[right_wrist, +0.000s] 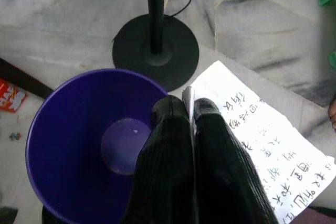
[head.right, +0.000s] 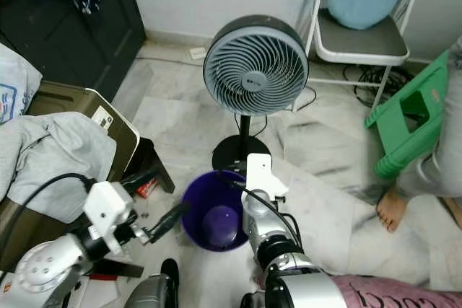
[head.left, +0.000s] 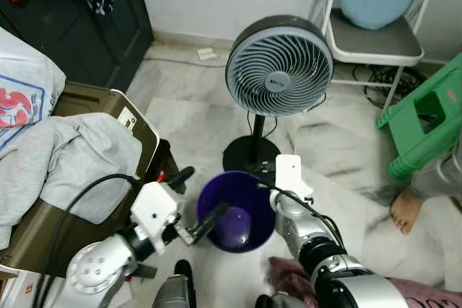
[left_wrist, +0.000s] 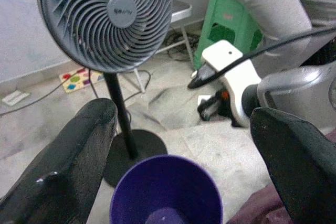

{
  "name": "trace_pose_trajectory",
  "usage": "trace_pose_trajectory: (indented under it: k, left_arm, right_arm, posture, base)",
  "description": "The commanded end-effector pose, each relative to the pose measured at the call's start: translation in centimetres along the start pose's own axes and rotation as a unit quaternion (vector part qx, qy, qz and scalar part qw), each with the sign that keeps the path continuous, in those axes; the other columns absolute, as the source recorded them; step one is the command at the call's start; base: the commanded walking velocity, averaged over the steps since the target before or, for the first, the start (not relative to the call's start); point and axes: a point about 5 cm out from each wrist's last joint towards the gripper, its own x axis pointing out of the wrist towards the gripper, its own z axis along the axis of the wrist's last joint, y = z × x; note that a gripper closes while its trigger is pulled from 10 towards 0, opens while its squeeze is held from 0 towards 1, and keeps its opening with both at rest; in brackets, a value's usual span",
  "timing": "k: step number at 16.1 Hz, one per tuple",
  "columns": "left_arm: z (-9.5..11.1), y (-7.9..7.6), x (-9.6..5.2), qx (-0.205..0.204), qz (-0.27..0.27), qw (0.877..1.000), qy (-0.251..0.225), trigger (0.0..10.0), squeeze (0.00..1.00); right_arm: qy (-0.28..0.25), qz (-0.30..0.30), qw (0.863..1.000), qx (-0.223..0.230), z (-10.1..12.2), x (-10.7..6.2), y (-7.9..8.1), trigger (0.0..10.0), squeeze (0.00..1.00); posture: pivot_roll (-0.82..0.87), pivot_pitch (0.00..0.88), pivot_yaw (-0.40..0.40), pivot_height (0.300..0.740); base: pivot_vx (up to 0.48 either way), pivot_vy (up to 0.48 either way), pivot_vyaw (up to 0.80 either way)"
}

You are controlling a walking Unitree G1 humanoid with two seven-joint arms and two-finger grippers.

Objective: Clean up the room

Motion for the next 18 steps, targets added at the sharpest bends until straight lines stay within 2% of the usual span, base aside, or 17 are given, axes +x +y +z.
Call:
trace_pose_trajectory:
  k: [1, 3, 7, 9, 10, 14, 18]
  left_arm:
    - [0.1, 0.0, -0.6, 0.0, 0.007, 1.0, 0.008, 10.0, 0.0]
    - [0.1, -0.2, -0.8, 0.001, 0.013, 1.0, 0.012, 10.0, 0.0]
    - [0.4, 0.4, -0.6, 0.009, 0.039, 0.999, 0.007, 10.0, 0.0]
    - [0.5, 0.5, -0.6, 0.01, 0.042, 0.999, 0.007, 10.0, 0.0]
    - [0.4, 0.6, -0.5, 0.011, 0.043, 0.999, 0.008, 10.0, 0.0]
    - [0.4, 0.6, -0.2, 0.011, 0.047, 0.999, 0.005, 10.0, 0.0]
    - [0.3, 0.9, 0.2, 0.014, 0.055, 0.998, 0.0, 10.0, 0.0]
  right_arm:
    - [-0.003, 0.007, 1.0, 0.006, 0.3, 0.0, 0.3, 10.0, 0.0]
    - [-0.01, 0.019, 1.0, 0.005, 0.6, 0.0, 0.7, 10.0, 0.0]
    - [-0.086, 0.078, 0.993, 0.026, 3.4, -0.5, 3.2, 10.0, 0.0]
    - [-0.091, 0.086, 0.992, 0.024, 3.5, -0.6, 3.4, 10.0, 0.0]
    - [-0.09, 0.094, 0.991, 0.035, 3.4, -0.6, 3.5, 10.0, 1.0]
    - [-0.097, 0.106, 0.988, 0.047, 3.4, -0.7, 3.6, 10.0, 1.0]
    - [-0.13, 0.12, 0.983, 0.044, 4.7, -0.8, 3.6, 10.0, 1.0]
  posture:
    - [0.16, 0.326, -0.006, 0.74]
    - [0.17, 0.333, -0.003, 0.74]
    - [0.17, 0.336, -0.001, 0.74]
    - [0.17, 0.335, -0.001, 0.74]
    - [0.16, 0.333, -0.005, 0.74]
    - [0.16, 0.325, -0.01, 0.74]
    - [0.15, 0.303, -0.01, 0.74]
  base:
    - [0.0, 0.0, 0.0]
    - [0.0, 0.0, 0.0]
    - [0.0, 0.0, 0.0]
    - [0.0, 0.0, 0.0]
    - [0.0, 0.0, 0.0]
    - [0.0, 0.0, 0.0]
    - [0.0, 0.0, 0.0]
